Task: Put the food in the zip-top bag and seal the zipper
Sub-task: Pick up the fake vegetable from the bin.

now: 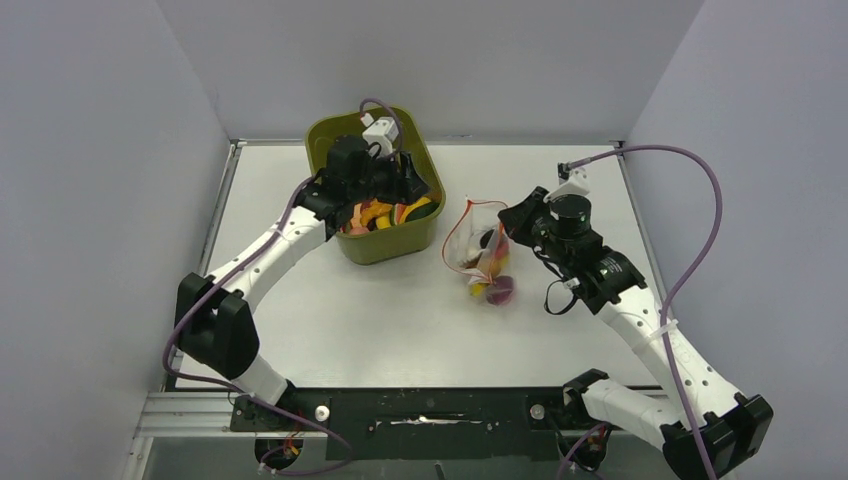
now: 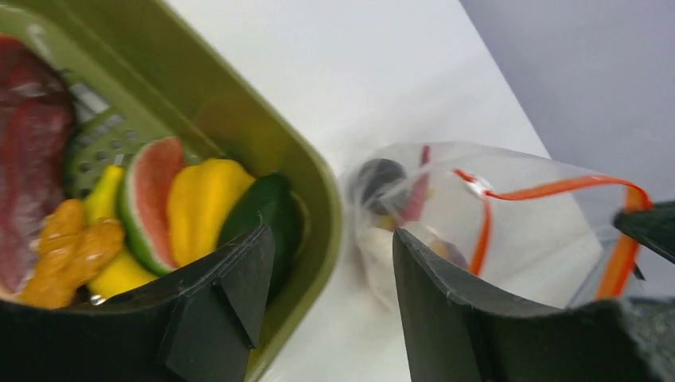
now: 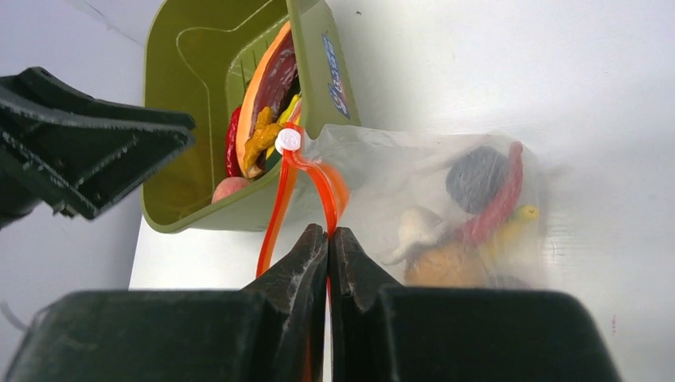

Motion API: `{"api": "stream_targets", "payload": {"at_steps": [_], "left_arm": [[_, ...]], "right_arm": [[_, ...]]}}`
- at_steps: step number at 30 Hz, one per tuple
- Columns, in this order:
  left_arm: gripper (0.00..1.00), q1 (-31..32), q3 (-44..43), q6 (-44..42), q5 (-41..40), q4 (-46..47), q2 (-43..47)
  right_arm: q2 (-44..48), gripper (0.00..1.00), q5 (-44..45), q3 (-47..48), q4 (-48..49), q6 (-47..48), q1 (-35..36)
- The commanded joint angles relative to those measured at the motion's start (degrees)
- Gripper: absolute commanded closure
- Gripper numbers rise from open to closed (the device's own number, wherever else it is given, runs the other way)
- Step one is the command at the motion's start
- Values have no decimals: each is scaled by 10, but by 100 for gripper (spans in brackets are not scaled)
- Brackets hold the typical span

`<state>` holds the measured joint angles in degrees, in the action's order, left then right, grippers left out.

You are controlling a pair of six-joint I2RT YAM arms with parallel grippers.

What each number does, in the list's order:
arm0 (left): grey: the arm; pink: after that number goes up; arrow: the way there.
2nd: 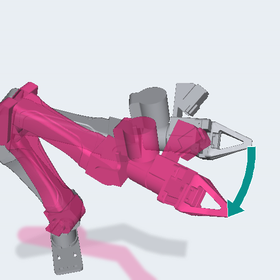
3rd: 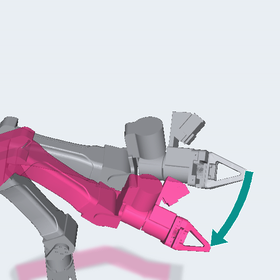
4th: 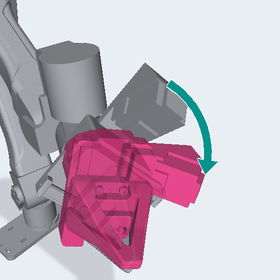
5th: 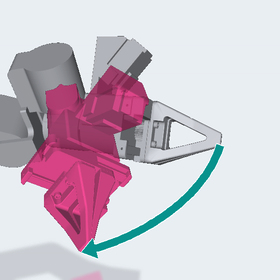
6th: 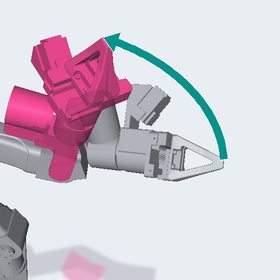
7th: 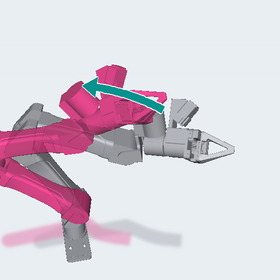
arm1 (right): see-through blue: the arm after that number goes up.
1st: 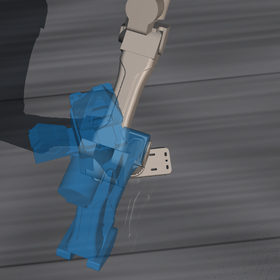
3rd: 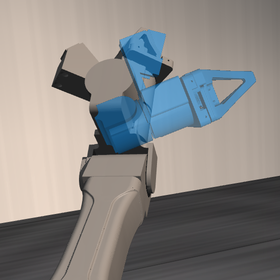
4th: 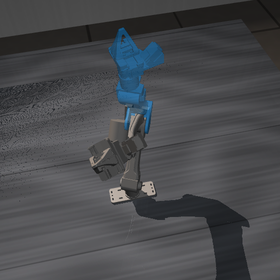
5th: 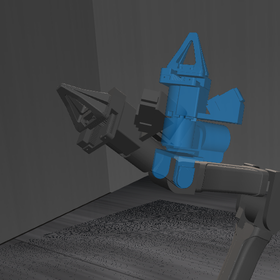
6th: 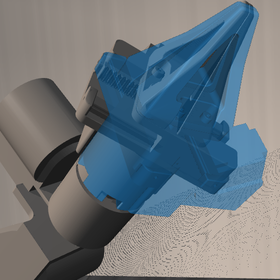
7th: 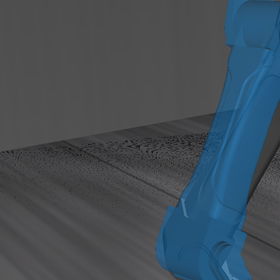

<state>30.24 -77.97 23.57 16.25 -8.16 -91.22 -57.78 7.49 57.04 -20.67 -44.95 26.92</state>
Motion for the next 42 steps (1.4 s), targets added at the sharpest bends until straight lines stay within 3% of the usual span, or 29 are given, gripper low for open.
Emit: {"api": "stream_targets", "payload": {"at_steps": [1,12,23,36,42], "left_arm": [[44,-40,-28,-49,-26,-21,-5],[40,-76,-161,-144,-98,-156,-154],[40,-86,-310,-171,-89,-250,-292],[39,-123,-358,-134,-83,-260,-331],[40,-129,-374,-77,-78,-266,-344]], "right_arm": [[23,100,11,-3,4,18,-4],[36,100,23,-15,-36,32,-4],[-19,100,47,26,-83,24,-4],[-25,100,107,20,-52,66,-6],[-51,100,108,41,-87,93,-12]]}}
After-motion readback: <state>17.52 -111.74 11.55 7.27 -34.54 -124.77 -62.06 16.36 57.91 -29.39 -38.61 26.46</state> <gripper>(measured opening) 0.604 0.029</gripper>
